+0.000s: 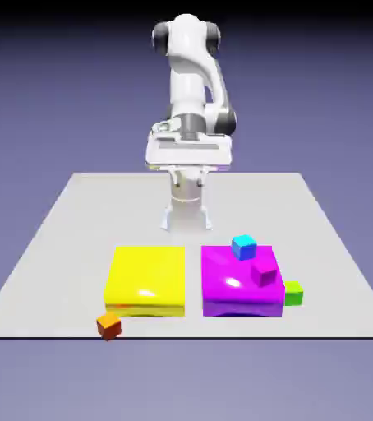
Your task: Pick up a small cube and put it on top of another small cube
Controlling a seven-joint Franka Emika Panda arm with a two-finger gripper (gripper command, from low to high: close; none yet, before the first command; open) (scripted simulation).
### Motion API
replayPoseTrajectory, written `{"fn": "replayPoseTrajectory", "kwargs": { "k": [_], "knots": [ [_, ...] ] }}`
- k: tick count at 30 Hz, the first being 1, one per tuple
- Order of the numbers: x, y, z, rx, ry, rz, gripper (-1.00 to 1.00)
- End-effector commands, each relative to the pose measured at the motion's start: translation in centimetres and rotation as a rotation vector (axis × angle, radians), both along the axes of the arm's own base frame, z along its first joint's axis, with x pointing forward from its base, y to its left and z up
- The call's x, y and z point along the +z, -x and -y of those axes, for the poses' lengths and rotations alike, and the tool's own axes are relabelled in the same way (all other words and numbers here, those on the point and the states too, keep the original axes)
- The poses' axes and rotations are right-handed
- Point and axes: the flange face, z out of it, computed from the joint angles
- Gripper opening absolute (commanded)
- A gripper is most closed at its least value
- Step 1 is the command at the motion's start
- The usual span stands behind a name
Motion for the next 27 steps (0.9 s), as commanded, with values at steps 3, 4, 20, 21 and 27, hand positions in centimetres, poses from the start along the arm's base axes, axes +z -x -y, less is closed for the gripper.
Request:
{"fn": "replayPoseTrajectory", "kwargs": {
  "k": [3,4,20,21,27],
  "knots": [
    [-1.4,-2.8,2.2,-0.072,-0.066,-0.114,0.0],
    [-1.9,-3.7,3.0,-0.096,-0.087,-0.152,0.0],
    [-13.8,-14.0,15.4,-0.463,-0.374,-0.701,0.0],
    [-14.6,-14.4,16.1,-0.484,-0.388,-0.731,0.0],
    [-19.6,-16.2,20.1,-0.599,-0.461,-0.901,0.0]
  ]
}}
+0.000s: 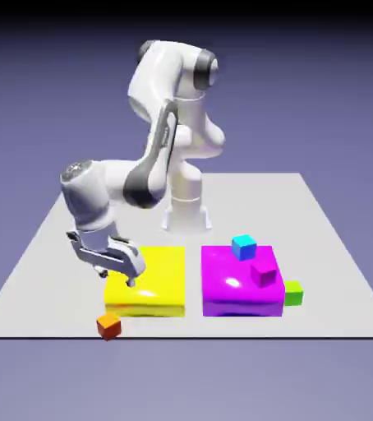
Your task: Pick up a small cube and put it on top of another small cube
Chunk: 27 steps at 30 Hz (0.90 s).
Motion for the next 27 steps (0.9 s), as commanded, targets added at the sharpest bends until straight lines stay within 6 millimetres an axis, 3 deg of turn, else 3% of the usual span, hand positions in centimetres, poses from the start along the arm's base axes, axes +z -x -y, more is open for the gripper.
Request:
{"fn": "replayPoseTrajectory", "kwargs": {
  "k": [1,11,12,15,16,17,20,27],
  "knots": [
    [-0.8,-0.2,0.6,-0.016,-0.011,-0.027,0.0],
    [-8.7,-2.0,4.9,-0.131,-0.097,-0.283,0.0],
    [-8.7,-2.0,4.9,-0.131,-0.097,-0.283,0.0],
    [-15.0,-0.4,3.1,-0.131,-0.097,-0.283,0.0],
    [-15.0,-0.4,3.1,-0.131,-0.097,-0.283,-1.0],
    [-15.0,-0.4,3.1,-0.131,-0.097,-0.283,-1.0],
    [-8.7,-2.0,4.6,-0.119,-0.098,-0.284,-1.0],
    [-7.0,-2.9,-9.9,0.446,-0.112,-0.297,-1.0]
  ]
}}
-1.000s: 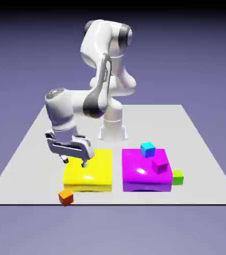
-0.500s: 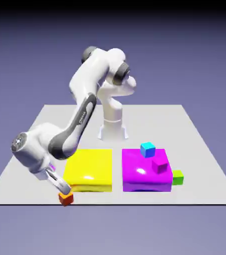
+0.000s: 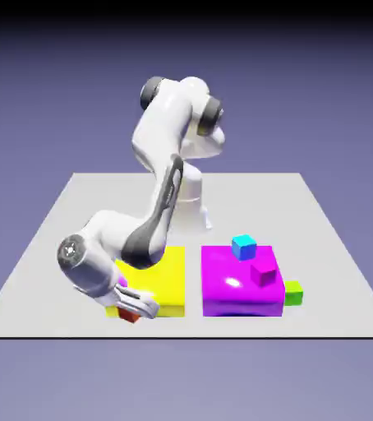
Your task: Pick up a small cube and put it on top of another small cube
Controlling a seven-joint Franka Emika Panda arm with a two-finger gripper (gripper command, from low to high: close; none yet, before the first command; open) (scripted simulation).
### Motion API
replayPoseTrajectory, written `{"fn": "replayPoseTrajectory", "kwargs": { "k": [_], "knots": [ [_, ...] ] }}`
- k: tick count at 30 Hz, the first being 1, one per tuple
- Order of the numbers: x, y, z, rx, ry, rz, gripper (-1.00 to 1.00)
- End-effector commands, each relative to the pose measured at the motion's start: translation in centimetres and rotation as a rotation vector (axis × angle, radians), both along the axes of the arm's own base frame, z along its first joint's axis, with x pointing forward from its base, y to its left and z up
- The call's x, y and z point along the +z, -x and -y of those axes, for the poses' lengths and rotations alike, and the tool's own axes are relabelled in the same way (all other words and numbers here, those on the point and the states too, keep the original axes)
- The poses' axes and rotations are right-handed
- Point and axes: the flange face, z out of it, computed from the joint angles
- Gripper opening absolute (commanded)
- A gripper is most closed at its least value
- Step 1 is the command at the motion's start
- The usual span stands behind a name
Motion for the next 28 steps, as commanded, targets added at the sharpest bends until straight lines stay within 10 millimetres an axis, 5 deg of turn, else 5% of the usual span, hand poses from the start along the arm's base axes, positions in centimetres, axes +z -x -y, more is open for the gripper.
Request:
{"fn": "replayPoseTrajectory", "kwargs": {
  "k": [1,10,19,21,25,26,28],
  "knots": [
    [0.4,0.1,-2.1,0.087,-0.009,0.004,-1.0],
    [6.2,3.8,-21.1,0.905,-0.055,0.063,-1.0],
    [13.2,13.6,-37.6,1.782,0.048,0.101,-1.0],
    [13.4,14.0,-38.0,1.81,0.055,0.101,-1.0],
    [7.0,14.1,-35.6,1.81,0.055,0.101,-1.0],
    [7.0,14.1,-35.6,1.81,0.055,0.101,1.0],
    [8.8,14.0,-36.3,1.81,0.057,0.101,1.0]
  ]
}}
